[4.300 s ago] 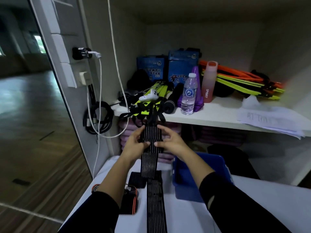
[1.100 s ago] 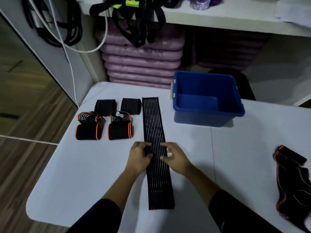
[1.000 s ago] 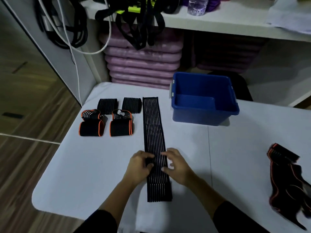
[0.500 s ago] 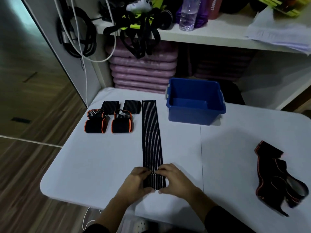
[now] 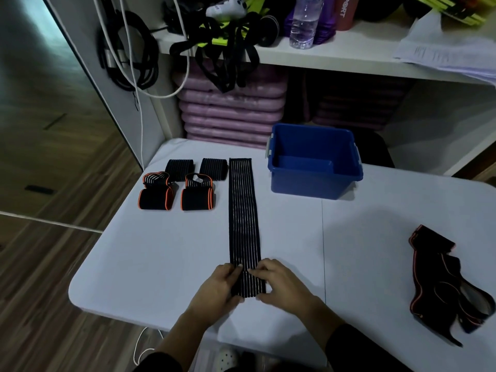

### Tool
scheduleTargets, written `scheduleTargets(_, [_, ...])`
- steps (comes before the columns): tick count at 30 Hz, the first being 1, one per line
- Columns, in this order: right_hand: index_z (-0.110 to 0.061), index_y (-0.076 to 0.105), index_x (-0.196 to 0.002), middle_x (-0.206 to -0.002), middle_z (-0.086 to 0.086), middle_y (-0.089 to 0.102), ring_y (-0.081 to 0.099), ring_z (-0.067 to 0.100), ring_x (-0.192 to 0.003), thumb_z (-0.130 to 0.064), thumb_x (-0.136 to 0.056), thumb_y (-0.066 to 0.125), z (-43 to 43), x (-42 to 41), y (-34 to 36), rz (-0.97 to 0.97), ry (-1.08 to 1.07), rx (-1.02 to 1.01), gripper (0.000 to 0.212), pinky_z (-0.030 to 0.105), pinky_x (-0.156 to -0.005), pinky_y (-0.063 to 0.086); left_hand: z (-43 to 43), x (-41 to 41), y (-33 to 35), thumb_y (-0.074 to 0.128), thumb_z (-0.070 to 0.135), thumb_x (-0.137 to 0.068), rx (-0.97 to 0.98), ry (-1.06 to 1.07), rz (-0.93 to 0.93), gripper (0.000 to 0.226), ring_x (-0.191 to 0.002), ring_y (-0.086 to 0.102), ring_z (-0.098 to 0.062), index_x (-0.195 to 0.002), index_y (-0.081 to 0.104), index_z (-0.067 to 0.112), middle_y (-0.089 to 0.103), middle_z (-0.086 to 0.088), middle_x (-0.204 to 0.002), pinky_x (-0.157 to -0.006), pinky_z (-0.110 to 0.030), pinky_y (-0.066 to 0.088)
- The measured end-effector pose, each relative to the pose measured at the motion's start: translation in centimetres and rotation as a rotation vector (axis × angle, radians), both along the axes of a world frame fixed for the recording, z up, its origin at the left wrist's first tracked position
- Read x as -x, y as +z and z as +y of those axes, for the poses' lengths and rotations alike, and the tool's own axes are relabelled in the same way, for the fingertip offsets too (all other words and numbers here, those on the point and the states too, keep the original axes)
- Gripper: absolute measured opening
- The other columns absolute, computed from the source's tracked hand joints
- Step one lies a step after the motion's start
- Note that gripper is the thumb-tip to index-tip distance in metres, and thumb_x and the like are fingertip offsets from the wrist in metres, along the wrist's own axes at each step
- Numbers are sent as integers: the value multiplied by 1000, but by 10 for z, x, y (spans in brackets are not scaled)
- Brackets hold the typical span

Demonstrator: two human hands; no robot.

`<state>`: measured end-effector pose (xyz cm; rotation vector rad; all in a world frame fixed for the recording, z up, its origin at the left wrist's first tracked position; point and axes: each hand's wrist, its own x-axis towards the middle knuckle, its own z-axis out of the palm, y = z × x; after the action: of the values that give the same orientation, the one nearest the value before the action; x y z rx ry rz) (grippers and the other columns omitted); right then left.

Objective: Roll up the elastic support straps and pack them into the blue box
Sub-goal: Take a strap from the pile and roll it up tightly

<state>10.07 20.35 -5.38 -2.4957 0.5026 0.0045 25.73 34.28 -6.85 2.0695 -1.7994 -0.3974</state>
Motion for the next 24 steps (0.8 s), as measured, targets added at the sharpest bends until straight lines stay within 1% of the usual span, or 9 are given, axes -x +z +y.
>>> scheduleTargets(2, [-20, 46, -138, -127, 0, 53, 45, 15, -115, -30, -84, 66, -1, 0, 0, 31, 13, 23, 59, 23, -98, 39, 1, -1, 1, 80, 35, -59, 8, -6, 13, 73, -95, 63, -21, -124, 55, 11, 63, -4, -107, -77, -25, 55])
scheduleTargets(6, [-19, 47, -136, -126, 0, 57, 48, 15, -114, -32, -85, 61, -1, 3, 1, 47, 24, 22, 55, 25, -94, 40, 1, -2, 3, 83, 31, -55, -2, 0, 27, 62, -89, 66, -18, -112, 62, 17, 67, 0, -101, -71, -22, 55])
scheduleTargets(8, [-18, 51, -131, -119, 0, 60, 49, 15, -110, -31, -86, 58, -1, 2, 1, 25, 23, 22, 48, 26, -89, 44, 1, -3, 4, 77, 32, -62, 3, 2, 21, 53, -89, 66, -17, -111, 64, 16, 67, 0, -101, -73, -20, 53])
scheduleTargets(11, [-15, 57, -122, -113, 1, 62, 50, 14, -105, -32, -89, 54, -3, -1, 3, 10, 4, 20, 38, 31, -89, 46, -2, -5, 5, 55, 32, -77, 42, -9, 50, 38, -90, 62, -16, -108, 65, 14, 63, -3, -105, -78, -18, 47])
scheduleTargets(13, [-16, 57, -122, -114, -1, 60, 49, 13, -105, -40, -87, 57, -6, -1, 4, 25, 47, 16, 42, 31, -89, 46, -4, -8, 7, 51, 40, -80, 30, -43, 35, 41, -92, 60, -15, -110, 65, 14, 60, -3, -108, -78, -21, 48])
scheduleTargets(15, [-16, 53, -128, -124, -1, 55, 47, 14, -112, -46, -82, 63, -9, 1, 3, 55, 105, 19, 56, 29, -93, 44, -4, -12, 5, 51, 52, -80, 38, -87, -32, 50, -91, 61, -13, -111, 64, 15, 60, -1, -107, -74, -21, 51])
scheduleTargets(18, [-12, 47, -136, -139, 4, 45, 43, 19, -122, -41, -83, 65, -9, 2, 2, 84, 132, 76, 63, 32, -101, 40, 0, -13, 3, 44, 63, -83, 53, -125, -86, 60, -90, 59, -9, -113, 63, 15, 60, 1, -106, -73, -18, 52])
scheduleTargets(21, [-10, 44, -138, -141, 6, 41, 41, 21, -125, -37, -86, 62, -5, 3, 1, 88, 136, 123, 61, 33, -102, 40, 5, -10, 1, 35, 62, -89, 64, -103, -38, 62, -95, 56, -7, -116, 62, 13, 57, 1, -110, -77, -17, 51])
scheduleTargets(24, [-6, 42, -139, -137, 10, 44, 42, 25, -123, -34, -88, 59, -4, 5, -2, 99, 139, 154, 60, 37, -96, 44, 6, -9, -2, 45, 55, -80, 52, -112, -67, 57, -99, 50, -5, -115, 62, 13, 47, 4, -114, -79, -16, 51])
